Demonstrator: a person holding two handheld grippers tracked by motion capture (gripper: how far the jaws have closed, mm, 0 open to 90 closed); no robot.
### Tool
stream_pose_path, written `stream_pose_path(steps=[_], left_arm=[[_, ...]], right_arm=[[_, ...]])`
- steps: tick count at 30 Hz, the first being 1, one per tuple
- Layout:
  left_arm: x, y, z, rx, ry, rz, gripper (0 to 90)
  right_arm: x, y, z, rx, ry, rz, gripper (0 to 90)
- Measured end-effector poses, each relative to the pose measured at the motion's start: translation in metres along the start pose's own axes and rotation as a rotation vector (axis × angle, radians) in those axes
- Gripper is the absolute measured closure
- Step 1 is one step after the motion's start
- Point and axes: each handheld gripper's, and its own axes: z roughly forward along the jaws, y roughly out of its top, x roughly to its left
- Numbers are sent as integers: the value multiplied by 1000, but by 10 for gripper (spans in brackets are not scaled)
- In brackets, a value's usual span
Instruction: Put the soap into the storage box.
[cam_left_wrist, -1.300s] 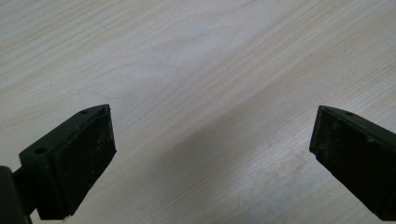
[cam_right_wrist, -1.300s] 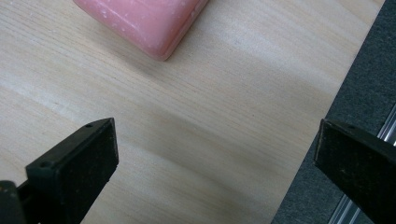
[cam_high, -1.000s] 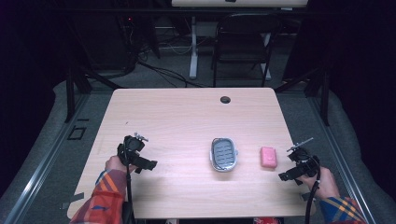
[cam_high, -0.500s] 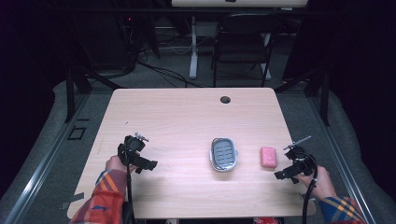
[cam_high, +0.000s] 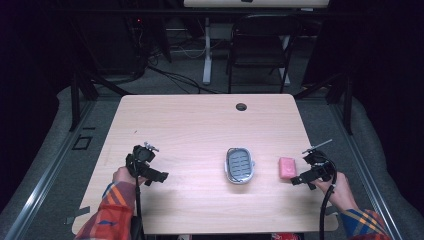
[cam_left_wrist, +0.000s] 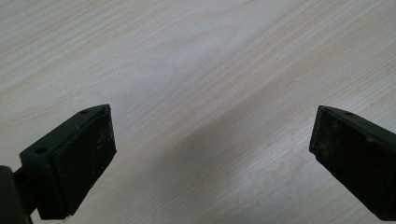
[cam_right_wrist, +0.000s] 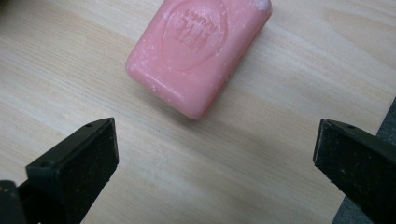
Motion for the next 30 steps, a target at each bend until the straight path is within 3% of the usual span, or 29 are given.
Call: stream_pose_path(steps=[8, 11, 15, 16, 17, 24, 25, 30], left_arm=[[0, 0, 0, 0, 3, -5, 2], [0, 0, 1, 6, 2, 0, 7], [0, 1, 1, 8, 0, 0, 7], [0, 1, 1, 9, 0, 0, 7], [0, 0, 1, 8, 0, -2, 7], [-1, 1, 1, 12, 0, 1, 10], [-1, 1, 1, 12, 0, 1, 10], [-1, 1, 2, 15, -5, 3, 9]], right_arm=[[-1, 12, 4, -12, -1, 16, 0], [0, 17, 5, 24, 0, 7, 0], [4, 23, 7, 31, -5, 9, 0], [5, 23, 10, 9, -3, 25, 0], [5, 25, 9, 34, -3, 10, 0], [5, 35, 16, 19, -2, 59, 0], [4, 37, 16, 45, -4, 41, 0], [5, 44, 22, 51, -8, 52, 0]])
